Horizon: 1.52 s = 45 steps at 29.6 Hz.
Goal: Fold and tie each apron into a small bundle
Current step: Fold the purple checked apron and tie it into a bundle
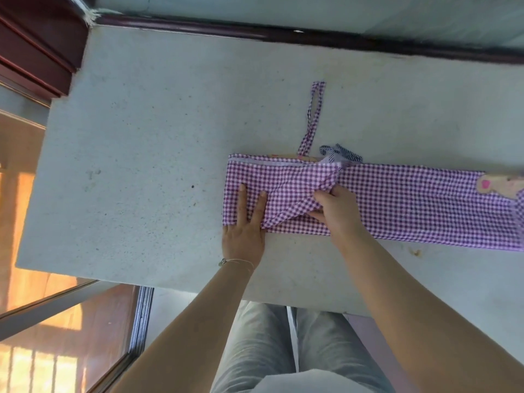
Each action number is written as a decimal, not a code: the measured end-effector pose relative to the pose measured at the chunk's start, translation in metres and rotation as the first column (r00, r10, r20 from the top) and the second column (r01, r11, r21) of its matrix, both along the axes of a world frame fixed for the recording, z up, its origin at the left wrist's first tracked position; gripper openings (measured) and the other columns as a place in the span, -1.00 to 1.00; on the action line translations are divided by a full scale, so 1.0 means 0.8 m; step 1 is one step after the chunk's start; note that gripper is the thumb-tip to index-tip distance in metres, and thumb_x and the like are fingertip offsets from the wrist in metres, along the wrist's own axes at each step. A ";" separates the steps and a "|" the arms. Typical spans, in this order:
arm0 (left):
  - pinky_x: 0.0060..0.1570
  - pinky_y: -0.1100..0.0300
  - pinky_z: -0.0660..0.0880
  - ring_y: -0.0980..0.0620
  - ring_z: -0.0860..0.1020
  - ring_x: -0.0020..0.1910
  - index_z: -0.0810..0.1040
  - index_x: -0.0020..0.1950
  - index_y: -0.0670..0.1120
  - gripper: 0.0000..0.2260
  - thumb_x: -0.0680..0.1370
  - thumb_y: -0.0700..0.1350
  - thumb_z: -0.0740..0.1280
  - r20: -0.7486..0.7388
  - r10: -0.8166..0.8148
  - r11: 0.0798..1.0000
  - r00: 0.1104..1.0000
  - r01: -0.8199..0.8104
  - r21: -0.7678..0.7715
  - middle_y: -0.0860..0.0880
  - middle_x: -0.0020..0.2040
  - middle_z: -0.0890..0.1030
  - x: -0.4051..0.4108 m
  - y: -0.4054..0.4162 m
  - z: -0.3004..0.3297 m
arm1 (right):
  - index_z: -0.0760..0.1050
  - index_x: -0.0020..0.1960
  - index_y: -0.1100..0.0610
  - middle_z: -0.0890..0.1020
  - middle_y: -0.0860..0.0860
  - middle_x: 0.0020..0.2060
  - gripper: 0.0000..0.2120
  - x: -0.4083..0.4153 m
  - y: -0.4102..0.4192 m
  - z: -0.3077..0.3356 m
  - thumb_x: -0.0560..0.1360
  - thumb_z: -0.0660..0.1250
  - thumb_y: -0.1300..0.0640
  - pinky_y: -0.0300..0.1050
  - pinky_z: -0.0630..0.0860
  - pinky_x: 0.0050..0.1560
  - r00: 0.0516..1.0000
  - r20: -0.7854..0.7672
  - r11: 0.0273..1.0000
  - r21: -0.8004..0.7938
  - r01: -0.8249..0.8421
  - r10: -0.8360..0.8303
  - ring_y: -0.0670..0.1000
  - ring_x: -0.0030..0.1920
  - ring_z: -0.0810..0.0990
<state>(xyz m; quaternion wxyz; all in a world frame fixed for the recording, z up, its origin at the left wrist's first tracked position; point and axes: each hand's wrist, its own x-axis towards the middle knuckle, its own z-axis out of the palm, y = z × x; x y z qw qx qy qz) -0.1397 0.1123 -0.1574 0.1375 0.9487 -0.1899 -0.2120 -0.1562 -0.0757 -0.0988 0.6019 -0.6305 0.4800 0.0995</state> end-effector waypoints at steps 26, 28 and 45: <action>0.45 -0.26 0.02 -0.22 0.00 0.52 0.03 0.56 -0.07 -0.36 0.60 0.28 -0.18 0.215 -0.369 0.928 0.904 0.344 0.145 -0.10 0.56 0.10 0.060 -0.079 0.004 | 0.47 0.20 0.16 0.61 0.03 0.08 -0.71 -0.004 -0.015 -0.019 0.49 0.23 0.25 -0.19 0.53 0.00 0.975 0.221 0.997 0.076 -0.022 0.005 -0.02 0.05 0.59; 0.44 -0.29 0.00 -0.19 -0.06 0.52 -0.07 0.56 -0.05 -0.34 0.57 0.32 -0.24 0.194 -0.386 0.917 0.902 0.353 0.185 -0.06 0.57 0.03 0.060 -0.079 -0.012 | 0.46 0.23 0.13 0.60 -0.04 0.05 -0.69 0.002 -0.026 -0.010 0.52 0.31 0.05 -0.31 0.48 -0.11 0.986 0.152 0.993 0.092 -0.081 0.066 -0.08 0.03 0.58; 0.43 -0.26 -0.14 -0.18 -0.01 0.54 -0.06 0.57 0.08 -0.23 0.47 0.47 -0.16 0.171 -0.424 0.892 0.889 0.378 0.247 -0.05 0.58 0.02 0.063 -0.085 -0.014 | 0.55 -0.07 0.13 0.60 0.02 -0.20 -0.81 0.110 -0.135 0.017 0.63 0.19 0.13 -0.12 0.57 -0.11 0.979 0.103 0.950 0.279 0.141 -0.175 -0.01 -0.17 0.61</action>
